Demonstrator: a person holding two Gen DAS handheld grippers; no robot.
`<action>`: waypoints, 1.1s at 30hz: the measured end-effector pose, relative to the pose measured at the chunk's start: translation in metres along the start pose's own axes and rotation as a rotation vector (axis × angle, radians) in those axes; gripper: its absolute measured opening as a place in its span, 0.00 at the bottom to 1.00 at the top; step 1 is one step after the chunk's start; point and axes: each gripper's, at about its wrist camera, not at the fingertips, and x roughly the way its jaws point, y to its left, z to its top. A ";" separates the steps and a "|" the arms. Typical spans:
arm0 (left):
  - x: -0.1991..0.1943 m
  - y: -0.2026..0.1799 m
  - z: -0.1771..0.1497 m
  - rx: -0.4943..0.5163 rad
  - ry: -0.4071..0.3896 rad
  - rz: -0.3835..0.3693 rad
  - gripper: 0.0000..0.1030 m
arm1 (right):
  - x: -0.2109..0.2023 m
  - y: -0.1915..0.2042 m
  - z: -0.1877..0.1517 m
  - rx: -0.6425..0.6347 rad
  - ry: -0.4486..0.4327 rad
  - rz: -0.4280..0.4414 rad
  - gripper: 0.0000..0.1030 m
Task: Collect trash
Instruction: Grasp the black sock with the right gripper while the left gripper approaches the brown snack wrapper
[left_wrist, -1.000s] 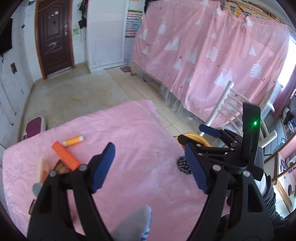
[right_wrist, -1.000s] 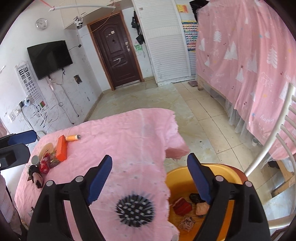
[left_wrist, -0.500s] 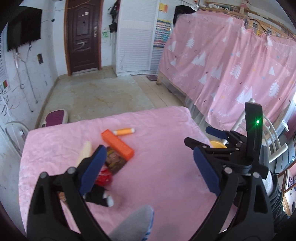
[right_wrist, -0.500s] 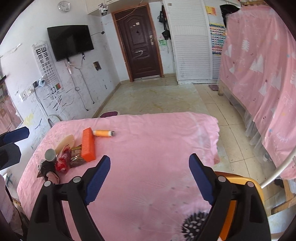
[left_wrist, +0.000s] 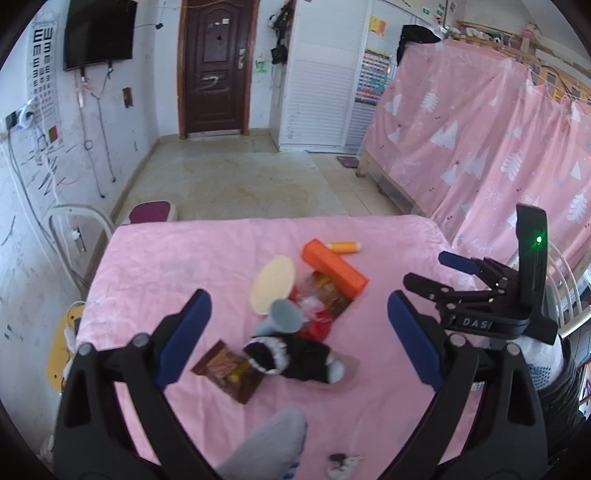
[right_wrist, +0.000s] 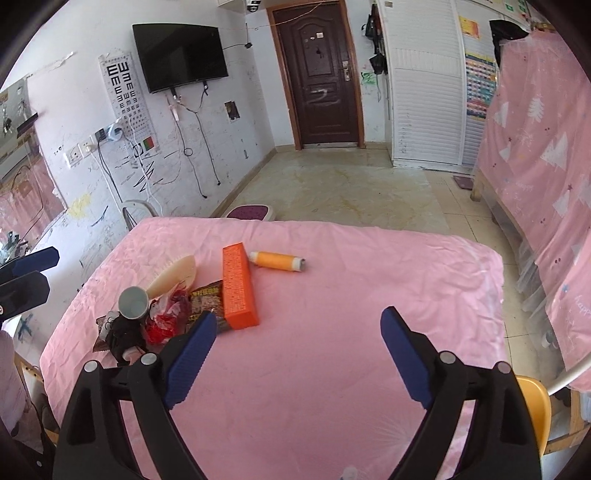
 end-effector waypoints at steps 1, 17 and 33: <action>0.000 0.006 -0.002 -0.006 0.003 0.007 0.89 | 0.002 0.003 0.001 -0.005 0.003 0.002 0.78; 0.029 0.072 -0.035 -0.080 0.119 0.093 0.89 | 0.009 0.063 -0.005 -0.109 0.053 0.200 0.79; 0.037 0.096 -0.041 -0.140 0.138 0.073 0.91 | 0.031 0.135 -0.022 -0.294 0.178 0.334 0.49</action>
